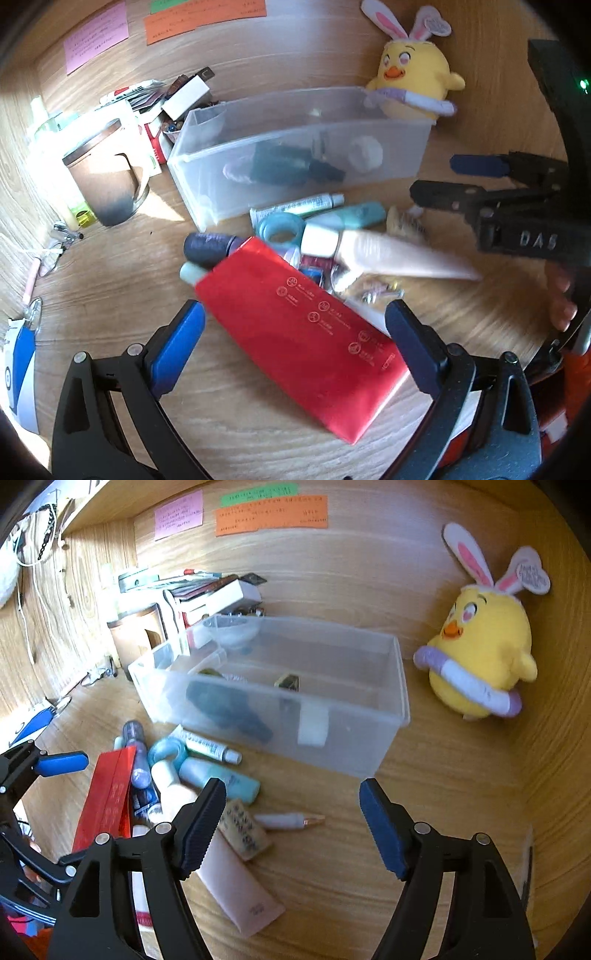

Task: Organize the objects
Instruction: 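Grasp the red pouch with the left tool while the right tool grasps the beige card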

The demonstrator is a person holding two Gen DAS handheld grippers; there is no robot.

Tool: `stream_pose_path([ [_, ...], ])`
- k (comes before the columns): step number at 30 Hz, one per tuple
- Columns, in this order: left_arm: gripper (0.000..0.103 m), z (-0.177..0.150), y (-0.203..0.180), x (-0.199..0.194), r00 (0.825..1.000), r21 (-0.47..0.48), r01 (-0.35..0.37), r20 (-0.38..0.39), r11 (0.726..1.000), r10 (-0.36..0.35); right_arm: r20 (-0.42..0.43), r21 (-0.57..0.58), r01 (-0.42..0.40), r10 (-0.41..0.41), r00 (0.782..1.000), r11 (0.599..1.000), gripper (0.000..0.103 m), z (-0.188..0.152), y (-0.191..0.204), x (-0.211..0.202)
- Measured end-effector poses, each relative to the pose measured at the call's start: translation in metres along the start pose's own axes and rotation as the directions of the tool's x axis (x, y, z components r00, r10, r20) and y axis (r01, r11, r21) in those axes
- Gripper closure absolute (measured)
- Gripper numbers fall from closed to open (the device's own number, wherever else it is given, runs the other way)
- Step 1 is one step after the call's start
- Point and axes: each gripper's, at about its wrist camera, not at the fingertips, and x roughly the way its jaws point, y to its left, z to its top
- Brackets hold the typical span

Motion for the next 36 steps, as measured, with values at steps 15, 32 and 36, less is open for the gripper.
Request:
stream_pose_path([
  [15, 0.004, -0.032, 0.064, -0.03, 0.997, -0.078, -0.047, -0.061, 0.996, 0.042, -0.054, -0.018, 0.0, -0.001, 0.999, 1.0, 0.03, -0.021, 0.014, 0.005],
  [32, 0.011, -0.057, 0.079, -0.02, 0.99, -0.156, -0.008, -0.139, 0.988, -0.014, -0.097, -0.056, -0.073, 0.068, 0.993, 0.996, 0.051, -0.016, 0.029, 0.016],
  [36, 0.027, -0.058, 0.083, -0.022, 0.993, -0.146, -0.005, -0.115, 0.989, -0.011, -0.098, -0.051, -0.082, 0.077, 0.992, 0.995, 0.064, -0.013, 0.029, 0.018],
])
